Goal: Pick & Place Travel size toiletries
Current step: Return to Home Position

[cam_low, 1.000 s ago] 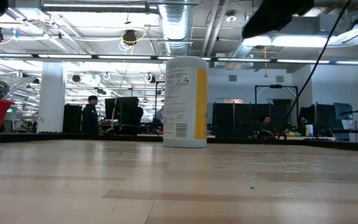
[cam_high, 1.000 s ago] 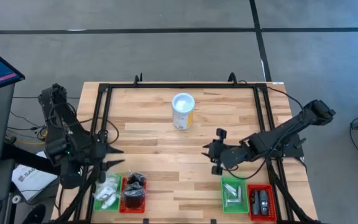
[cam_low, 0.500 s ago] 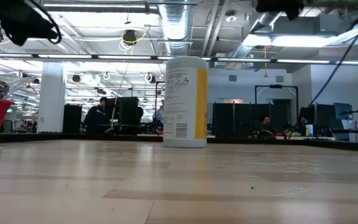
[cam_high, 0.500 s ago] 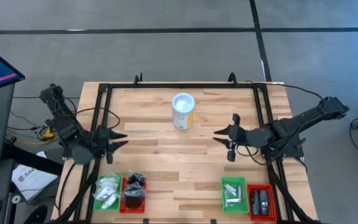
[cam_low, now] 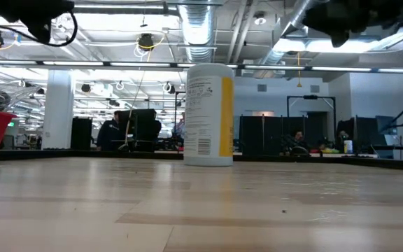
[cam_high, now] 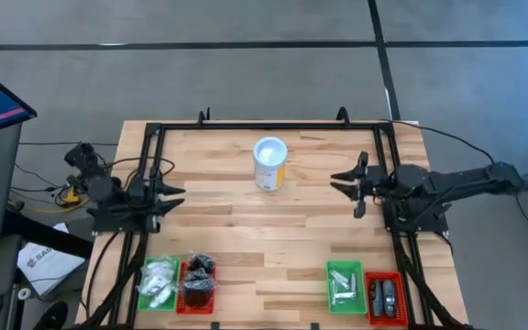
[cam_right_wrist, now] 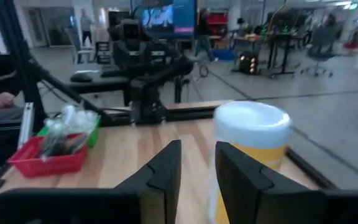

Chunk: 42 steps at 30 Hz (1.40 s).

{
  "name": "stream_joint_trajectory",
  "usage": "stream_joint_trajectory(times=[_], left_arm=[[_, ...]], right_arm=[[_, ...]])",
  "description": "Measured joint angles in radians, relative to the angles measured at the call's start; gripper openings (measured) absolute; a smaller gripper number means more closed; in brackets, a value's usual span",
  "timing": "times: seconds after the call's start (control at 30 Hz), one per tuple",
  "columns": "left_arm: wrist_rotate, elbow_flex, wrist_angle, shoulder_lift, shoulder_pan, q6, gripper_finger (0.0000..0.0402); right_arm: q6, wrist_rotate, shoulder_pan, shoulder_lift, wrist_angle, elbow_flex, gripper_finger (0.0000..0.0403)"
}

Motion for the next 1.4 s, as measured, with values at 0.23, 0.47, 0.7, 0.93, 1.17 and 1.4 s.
stream_joint_trajectory(times=[0.23,0.47,0.7,0.93,1.17,1.4], left_arm=[[0.108,-0.073,-0.024,-0.096,0.117,-0.002,0.0111],[0.181,-0.127,-0.031,-0.109,0.201,-0.031,0.0111],[0.311,-0.198,-0.026,-0.109,0.334,-0.095,0.0111],[0.473,-0.213,0.012,-0.083,0.473,-0.113,0.0109],[0.630,-0.224,0.018,-0.075,0.589,-0.116,0.0108],[0.735,-0.233,0.025,-0.065,0.661,-0.136,0.0108]], right_arm=[[-0.025,-0.060,-0.122,-0.040,0.026,-0.070,0.0091],[-0.034,-0.189,-0.223,-0.039,0.200,-0.191,0.0091],[-0.016,-0.244,-0.315,-0.039,0.285,-0.255,0.0091],[0.004,-0.374,-0.375,-0.039,0.292,-0.254,0.0091],[0.032,-0.404,-0.418,-0.039,0.311,-0.316,0.0091],[0.088,-0.424,-0.453,-0.037,0.389,-0.390,0.0091]])
